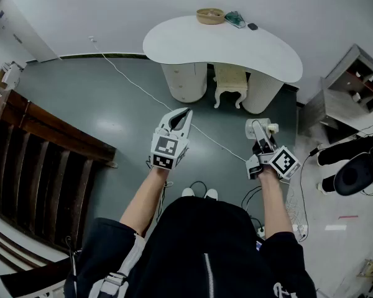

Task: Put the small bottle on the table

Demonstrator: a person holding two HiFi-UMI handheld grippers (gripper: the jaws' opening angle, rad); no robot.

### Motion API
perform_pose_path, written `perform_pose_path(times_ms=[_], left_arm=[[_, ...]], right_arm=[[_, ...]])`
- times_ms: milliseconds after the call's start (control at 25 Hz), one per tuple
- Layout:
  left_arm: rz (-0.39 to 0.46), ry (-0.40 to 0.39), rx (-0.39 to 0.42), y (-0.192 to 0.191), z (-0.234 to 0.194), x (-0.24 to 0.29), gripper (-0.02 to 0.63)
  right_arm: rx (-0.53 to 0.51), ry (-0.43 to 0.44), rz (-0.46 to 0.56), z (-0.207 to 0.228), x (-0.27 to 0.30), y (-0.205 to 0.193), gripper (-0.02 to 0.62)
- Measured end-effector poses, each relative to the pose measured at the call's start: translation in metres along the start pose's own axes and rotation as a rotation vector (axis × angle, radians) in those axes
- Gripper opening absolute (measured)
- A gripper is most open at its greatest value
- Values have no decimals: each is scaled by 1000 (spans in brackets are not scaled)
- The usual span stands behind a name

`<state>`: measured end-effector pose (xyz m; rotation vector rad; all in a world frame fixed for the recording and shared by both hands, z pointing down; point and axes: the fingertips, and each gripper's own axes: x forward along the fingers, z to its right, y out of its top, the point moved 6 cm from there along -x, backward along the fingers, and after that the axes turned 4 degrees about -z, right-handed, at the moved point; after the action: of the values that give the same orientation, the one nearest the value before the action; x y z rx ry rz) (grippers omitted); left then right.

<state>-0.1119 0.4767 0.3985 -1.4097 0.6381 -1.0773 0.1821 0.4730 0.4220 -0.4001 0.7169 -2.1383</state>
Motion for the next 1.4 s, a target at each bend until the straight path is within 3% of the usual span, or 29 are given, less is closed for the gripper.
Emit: perform_pose_path(times_ms=[600,1040,1400], left_arm=[[-19,15,-6,0,32,6,0],[-16,18,-21,3,30,32,0],[-23,-16,-40,2,-5,100,0]], right_arm=[[-161,14,-50,3,-16,7,334],[-131,33,-76,20,2,15,334],[-145,-10,-81,46,57,38,334]])
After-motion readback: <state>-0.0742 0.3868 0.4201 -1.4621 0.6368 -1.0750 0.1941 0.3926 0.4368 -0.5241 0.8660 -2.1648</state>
